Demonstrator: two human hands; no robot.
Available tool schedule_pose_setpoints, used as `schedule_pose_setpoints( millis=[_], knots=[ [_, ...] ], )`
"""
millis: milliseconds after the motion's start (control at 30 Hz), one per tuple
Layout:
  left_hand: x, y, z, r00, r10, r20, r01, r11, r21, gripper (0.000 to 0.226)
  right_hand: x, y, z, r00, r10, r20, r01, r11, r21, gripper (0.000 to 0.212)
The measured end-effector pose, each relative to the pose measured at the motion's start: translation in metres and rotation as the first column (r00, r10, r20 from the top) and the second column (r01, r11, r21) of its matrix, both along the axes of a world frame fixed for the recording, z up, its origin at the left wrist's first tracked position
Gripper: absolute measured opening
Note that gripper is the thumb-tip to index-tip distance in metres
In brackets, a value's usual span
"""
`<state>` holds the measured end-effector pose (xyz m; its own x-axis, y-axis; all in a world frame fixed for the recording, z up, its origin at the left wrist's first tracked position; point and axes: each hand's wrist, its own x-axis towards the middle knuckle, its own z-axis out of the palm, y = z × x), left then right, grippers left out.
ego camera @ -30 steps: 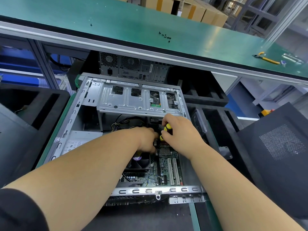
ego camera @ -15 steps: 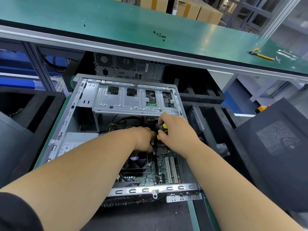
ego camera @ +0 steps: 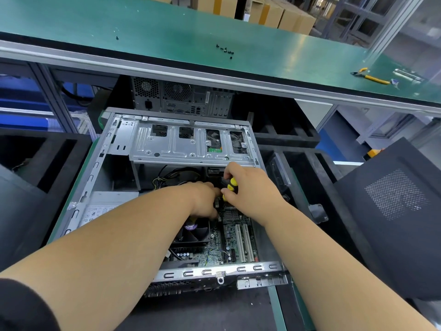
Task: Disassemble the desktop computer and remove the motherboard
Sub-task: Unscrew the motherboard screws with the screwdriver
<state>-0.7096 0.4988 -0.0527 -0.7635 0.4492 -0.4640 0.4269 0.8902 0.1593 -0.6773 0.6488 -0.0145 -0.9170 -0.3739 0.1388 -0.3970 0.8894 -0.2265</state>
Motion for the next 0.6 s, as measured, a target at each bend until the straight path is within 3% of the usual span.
schedule_pose_setpoints(
  millis=[233,367,600],
  knots=[
    [-0.0001,0.0013,-0.0004,1.000,0.007,0.007,-0.007,1.000,-0.010,0.071,-0.0013,0.0001,0.0010,0.999,0.051,0.008,-0.051,0.997,0.064,0.026],
    [0.0006,0.0006,-0.0004,0.995,0.097,0.026,-0.096,0.995,-0.010,0.071,-0.0025,-0.0009,-0.0029,0.998,0.041,-0.042,-0.037,0.995,0.095,0.031],
    [0.0018,0.0004,-0.0010,1.000,-0.003,0.024,0.004,1.000,-0.031,0.070,0.0003,0.0005,0.0011,1.000,0.020,-0.004,-0.020,0.999,0.037,0.021]
  ],
)
